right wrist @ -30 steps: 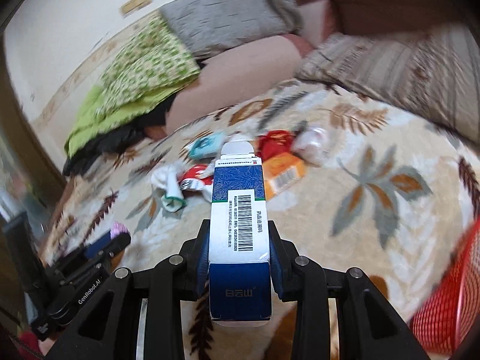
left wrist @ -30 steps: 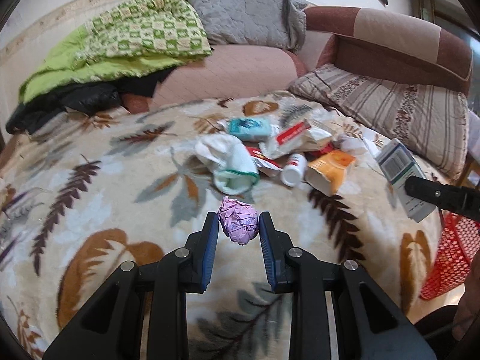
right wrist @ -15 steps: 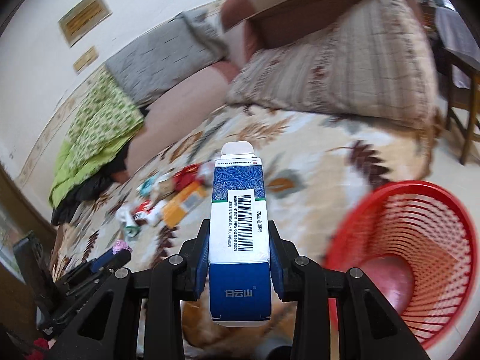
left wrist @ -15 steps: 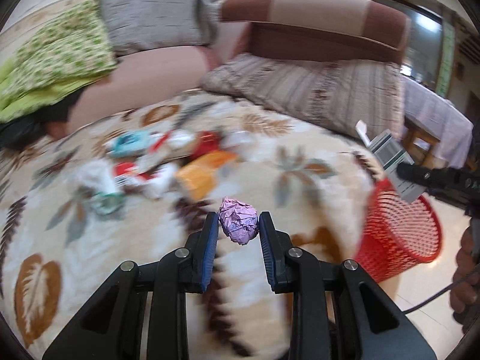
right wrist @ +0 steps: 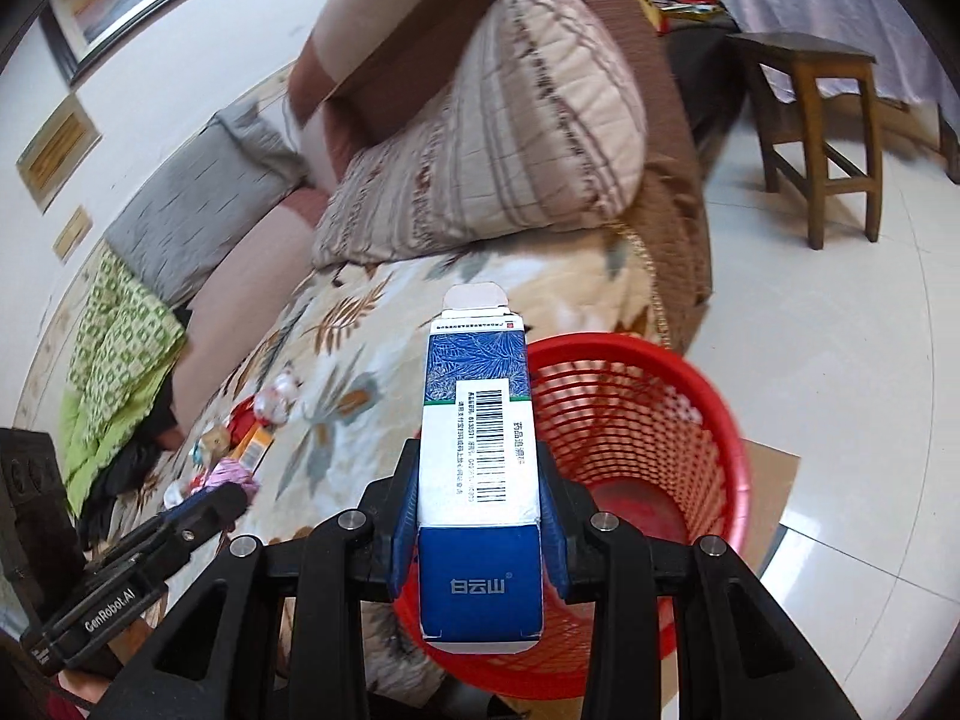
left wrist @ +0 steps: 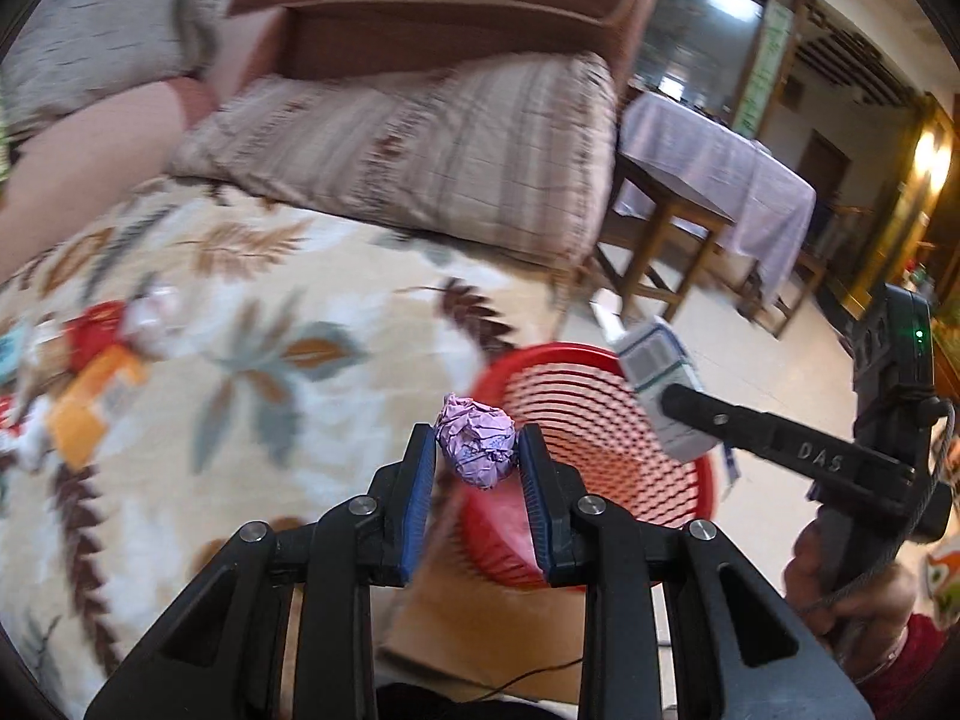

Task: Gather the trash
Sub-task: 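Open both tools over the red wastebasket to drop the ball and box, then move both open tools back toward the trash pile on the bed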

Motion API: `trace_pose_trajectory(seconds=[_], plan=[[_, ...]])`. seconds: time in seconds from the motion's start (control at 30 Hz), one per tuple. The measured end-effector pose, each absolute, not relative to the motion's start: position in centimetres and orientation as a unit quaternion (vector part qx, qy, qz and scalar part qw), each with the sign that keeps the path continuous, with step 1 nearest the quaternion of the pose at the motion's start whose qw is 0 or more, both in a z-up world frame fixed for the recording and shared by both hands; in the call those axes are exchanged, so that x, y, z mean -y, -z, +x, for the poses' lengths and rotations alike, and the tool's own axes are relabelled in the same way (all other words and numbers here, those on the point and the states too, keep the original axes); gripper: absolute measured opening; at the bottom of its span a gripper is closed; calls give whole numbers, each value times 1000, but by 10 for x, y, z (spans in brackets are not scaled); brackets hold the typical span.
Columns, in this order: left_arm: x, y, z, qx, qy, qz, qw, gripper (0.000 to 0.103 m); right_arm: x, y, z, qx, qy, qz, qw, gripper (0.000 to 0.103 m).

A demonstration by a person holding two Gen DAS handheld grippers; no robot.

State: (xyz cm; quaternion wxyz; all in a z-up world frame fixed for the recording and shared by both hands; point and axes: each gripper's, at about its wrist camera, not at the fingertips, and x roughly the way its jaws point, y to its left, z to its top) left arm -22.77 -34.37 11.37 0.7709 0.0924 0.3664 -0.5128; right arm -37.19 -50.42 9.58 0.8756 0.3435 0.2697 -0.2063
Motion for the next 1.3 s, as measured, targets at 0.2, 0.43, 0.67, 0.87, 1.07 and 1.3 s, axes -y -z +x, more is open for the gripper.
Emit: trace_pose_trajectory(seconds=[0.2,0.43,0.67,0.87,1.07,1.3], plan=[[389,-108,-248,-370,534,116,751,55,521,-93,-382,-261,223,350,871,43],[371,-107,-236,-367,509,105,771,67,527,-98,-390,-253,239,346,871,62],[302,-98,-203,-376,449,88,806,67,488,-106,-359,-273,192,312,890,62],[235,-90,-177,-372,393,87,837,67,435,-112,-323,-289,137,264,910,62],[174,-84,-145,-375,330,60,864,67,392,-108,-289,-314,110,229,915,64],[115,-73,-98,-377,255,21,890,67,375,-103,-269,-341,114,216,908,68]])
